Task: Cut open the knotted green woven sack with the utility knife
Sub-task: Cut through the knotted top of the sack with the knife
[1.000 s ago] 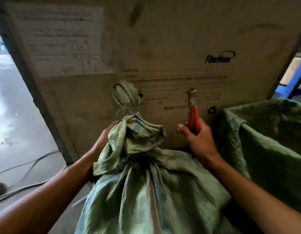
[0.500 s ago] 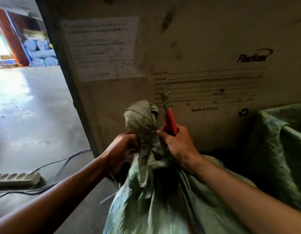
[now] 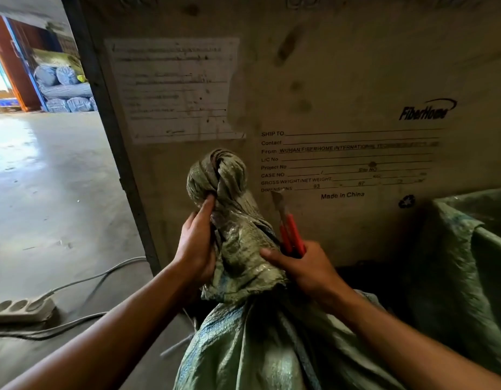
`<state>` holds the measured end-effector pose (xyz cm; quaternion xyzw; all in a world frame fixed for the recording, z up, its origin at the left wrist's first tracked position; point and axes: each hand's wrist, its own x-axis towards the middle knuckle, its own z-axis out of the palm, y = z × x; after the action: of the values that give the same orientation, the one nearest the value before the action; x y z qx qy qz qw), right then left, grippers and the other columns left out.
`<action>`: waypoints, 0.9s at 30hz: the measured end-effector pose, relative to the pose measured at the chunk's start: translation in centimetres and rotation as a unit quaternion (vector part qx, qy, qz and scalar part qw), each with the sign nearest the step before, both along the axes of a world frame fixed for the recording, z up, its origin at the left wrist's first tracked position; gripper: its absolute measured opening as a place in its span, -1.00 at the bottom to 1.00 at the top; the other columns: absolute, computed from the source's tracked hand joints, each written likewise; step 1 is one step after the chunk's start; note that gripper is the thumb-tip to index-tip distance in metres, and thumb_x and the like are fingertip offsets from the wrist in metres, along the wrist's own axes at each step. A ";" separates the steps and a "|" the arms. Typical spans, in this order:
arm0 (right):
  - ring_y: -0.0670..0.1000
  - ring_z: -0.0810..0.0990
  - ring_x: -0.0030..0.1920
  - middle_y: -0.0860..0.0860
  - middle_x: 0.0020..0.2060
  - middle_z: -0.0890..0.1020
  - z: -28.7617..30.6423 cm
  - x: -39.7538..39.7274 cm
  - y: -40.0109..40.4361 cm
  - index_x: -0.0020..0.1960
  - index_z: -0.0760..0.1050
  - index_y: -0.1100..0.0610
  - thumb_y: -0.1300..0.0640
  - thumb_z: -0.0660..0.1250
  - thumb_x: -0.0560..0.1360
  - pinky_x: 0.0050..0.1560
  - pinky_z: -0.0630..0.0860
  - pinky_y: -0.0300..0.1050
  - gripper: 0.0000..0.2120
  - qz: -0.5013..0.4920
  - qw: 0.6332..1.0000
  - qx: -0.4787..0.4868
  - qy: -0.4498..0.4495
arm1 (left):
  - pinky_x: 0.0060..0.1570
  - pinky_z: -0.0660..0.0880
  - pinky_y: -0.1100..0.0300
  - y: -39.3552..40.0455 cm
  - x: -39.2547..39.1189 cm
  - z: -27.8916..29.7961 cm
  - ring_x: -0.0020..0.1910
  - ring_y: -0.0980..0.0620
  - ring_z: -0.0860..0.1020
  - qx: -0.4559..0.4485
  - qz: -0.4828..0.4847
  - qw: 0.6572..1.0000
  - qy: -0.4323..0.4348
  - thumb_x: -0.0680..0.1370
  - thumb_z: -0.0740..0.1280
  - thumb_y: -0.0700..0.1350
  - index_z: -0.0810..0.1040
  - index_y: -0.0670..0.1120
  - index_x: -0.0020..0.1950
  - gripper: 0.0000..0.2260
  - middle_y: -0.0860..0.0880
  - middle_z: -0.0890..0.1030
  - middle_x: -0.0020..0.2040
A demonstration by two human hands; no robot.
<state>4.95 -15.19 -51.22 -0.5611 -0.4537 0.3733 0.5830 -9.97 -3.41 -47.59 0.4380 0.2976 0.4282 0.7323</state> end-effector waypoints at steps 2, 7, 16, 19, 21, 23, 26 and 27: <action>-0.18 0.63 -0.40 -0.12 -0.47 0.66 -0.3 -1.5 0.5 -0.23 0.57 0.11 0.10 0.53 0.32 -0.37 0.55 -0.33 -0.85 -0.044 0.998 0.038 0.033 | -0.26 0.59 0.22 -0.1 -0.1 0.5 -0.19 0.09 0.71 0.079 0.057 0.988 0.124 0.49 0.26 0.27 0.61 -0.12 0.08 -0.53 -0.02 0.75 -0.17; 0.00 0.69 -0.10 0.04 -0.11 0.70 -0.2 -3.0 0.3 0.15 0.50 0.21 0.08 0.51 0.34 -0.13 0.64 -0.16 -0.56 -0.110 0.993 0.033 0.037 | -0.30 0.62 0.08 -2.7 1.1 -0.6 -0.18 0.02 0.69 0.123 -0.022 0.964 0.235 0.17 0.49 0.38 0.43 0.01 0.20 -0.26 0.02 0.67 0.00; -0.08 0.39 -0.49 -0.11 -0.53 0.41 1.3 1.5 -2.1 -0.36 0.50 0.08 -0.37 0.16 0.35 -0.40 0.35 -0.17 -0.48 -0.049 0.988 -0.045 -0.136 | -0.25 0.63 0.10 -0.5 0.3 -3.0 -0.12 -0.10 0.71 -0.020 0.029 0.998 0.053 0.39 0.50 -0.09 0.51 -0.16 0.22 -0.56 -0.18 0.70 0.03; 0.03 0.56 -0.32 0.03 -0.32 0.61 -0.4 3.2 -3.9 -0.14 0.56 0.16 -0.46 0.01 0.36 -0.23 0.51 0.05 -0.29 -0.083 0.943 -0.076 -0.314 | -0.25 0.63 0.10 0.1 -0.2 -3.0 -0.13 -0.11 0.71 -0.034 0.033 0.997 0.055 0.42 0.48 -0.09 0.51 -0.21 0.23 -0.57 -0.20 0.69 0.03; 0.02 0.57 -0.26 0.01 -0.26 0.61 -1.3 3.9 -5.2 -0.12 0.53 0.05 -0.46 -0.03 0.36 -0.15 0.56 0.13 -0.35 -0.074 0.909 -0.072 -0.404 | -0.06 0.63 -0.01 0.4 -0.5 -3.1 0.00 -0.18 0.68 -0.055 0.020 0.997 0.042 0.44 0.45 -0.08 0.49 -0.24 0.27 -0.54 -0.25 0.65 0.12; -0.03 0.52 -0.23 -0.06 -0.21 0.54 -2.1 4.5 -6.0 -0.08 0.48 0.01 -0.47 -0.05 0.34 -0.17 0.53 0.06 -0.37 -0.061 0.873 -0.070 -0.480 | 0.19 0.51 -0.13 0.6 -0.8 -3.3 0.16 -0.23 0.59 -0.083 -0.008 0.996 0.025 0.48 0.39 -0.06 0.45 -0.27 0.31 -0.53 -0.27 0.58 0.23; -0.04 0.47 -0.22 -0.08 -0.15 0.45 -2.7 5.0 -6.5 -0.01 0.43 -0.01 -0.47 -0.08 0.34 -0.24 0.41 -0.09 -0.37 -0.055 0.816 -0.067 -0.571 | 0.11 0.57 -0.08 0.5 -1.0 -3.2 0.05 -0.20 0.61 -0.099 -0.041 0.994 0.015 0.52 0.32 -0.03 0.48 -0.26 0.28 -0.58 -0.24 0.60 0.13; -0.02 0.48 -0.21 -0.06 -0.13 0.45 -2.7 5.1 -6.5 0.01 0.41 -0.01 -0.47 -0.09 0.33 -0.24 0.40 -0.11 -0.37 -0.049 0.803 -0.067 -0.590 | 0.01 0.61 -0.03 0.5 -1.0 -3.2 -0.03 -0.17 0.63 -0.098 -0.049 0.994 0.011 0.52 0.31 -0.02 0.50 -0.24 0.25 -0.61 -0.23 0.62 0.06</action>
<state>10.04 -21.74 -53.95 -0.7323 -0.6559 -0.0288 0.1811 -10.92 -2.93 -50.81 0.3832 0.3245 0.3559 0.7882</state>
